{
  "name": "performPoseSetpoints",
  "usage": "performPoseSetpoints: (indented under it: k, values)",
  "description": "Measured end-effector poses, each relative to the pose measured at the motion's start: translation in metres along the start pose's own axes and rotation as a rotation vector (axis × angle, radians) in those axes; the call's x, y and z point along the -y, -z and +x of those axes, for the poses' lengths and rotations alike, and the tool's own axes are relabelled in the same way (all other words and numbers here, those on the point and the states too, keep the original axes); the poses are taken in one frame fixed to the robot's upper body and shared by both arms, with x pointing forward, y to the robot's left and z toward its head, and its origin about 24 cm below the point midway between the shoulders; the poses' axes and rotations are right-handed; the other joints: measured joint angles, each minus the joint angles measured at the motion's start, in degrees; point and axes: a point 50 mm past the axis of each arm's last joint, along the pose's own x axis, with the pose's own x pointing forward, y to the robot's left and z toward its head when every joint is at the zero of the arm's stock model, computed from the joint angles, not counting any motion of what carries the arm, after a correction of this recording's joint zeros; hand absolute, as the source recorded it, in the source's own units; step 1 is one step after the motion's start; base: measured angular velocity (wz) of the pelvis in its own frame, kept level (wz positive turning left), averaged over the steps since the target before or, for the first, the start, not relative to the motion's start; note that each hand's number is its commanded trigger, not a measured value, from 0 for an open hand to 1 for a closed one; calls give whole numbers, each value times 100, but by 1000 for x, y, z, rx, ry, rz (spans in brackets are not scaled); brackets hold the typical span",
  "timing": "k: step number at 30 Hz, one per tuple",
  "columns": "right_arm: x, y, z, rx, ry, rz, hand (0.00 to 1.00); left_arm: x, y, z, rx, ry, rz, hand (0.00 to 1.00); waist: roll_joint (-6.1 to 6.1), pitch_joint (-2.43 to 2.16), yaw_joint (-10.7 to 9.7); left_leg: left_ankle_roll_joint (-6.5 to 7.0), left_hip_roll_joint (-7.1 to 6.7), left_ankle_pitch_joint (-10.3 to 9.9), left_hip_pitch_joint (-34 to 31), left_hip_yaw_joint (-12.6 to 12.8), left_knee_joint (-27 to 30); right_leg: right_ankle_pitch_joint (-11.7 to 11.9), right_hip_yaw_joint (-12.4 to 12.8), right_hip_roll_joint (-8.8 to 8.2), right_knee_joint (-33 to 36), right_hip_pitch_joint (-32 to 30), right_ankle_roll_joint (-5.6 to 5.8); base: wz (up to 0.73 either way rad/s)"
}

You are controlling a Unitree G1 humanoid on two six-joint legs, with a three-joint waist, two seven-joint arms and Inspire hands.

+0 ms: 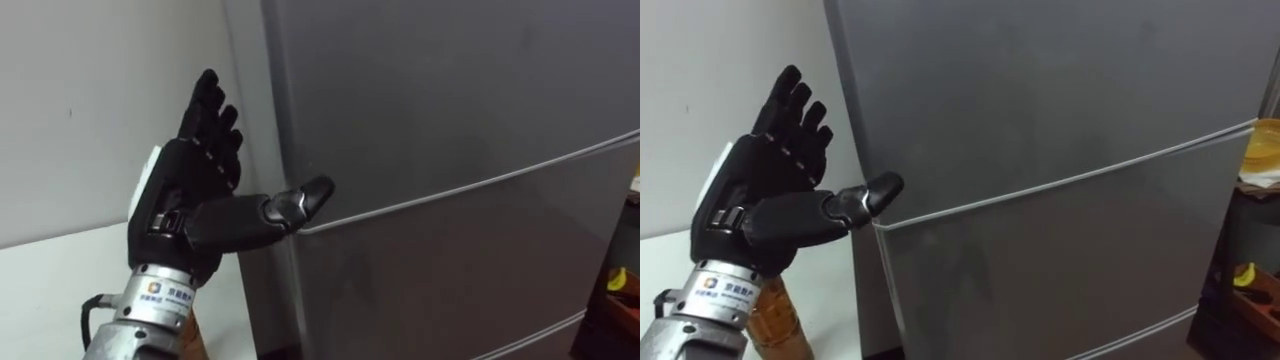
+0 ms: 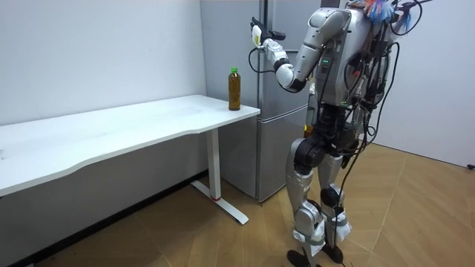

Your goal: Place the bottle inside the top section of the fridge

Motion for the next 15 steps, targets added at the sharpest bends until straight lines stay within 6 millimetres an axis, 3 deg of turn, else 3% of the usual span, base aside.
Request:
performPoseSetpoints:
  k: [6,14,15]
  values:
    - [0,-1,0,-2,1,-12,0,4,1,0,-3,25,-9,0,23,-14,-21,0,4,0,-1,44,-2,1,37,1,0,-25,-1,-3]
    - [1,-7,1,12,-1,-52,0,14,4,2,-15,88,-33,1,64,39,-23,0,-1,0,-18,26,4,-1,30,-6,-5,-30,1,0]
    - [1,-8,1,12,-1,-53,0,15,4,2,-17,92,-34,19,65,39,-22,0,-1,0,-25,22,3,-1,30,-5,-4,-34,1,0]
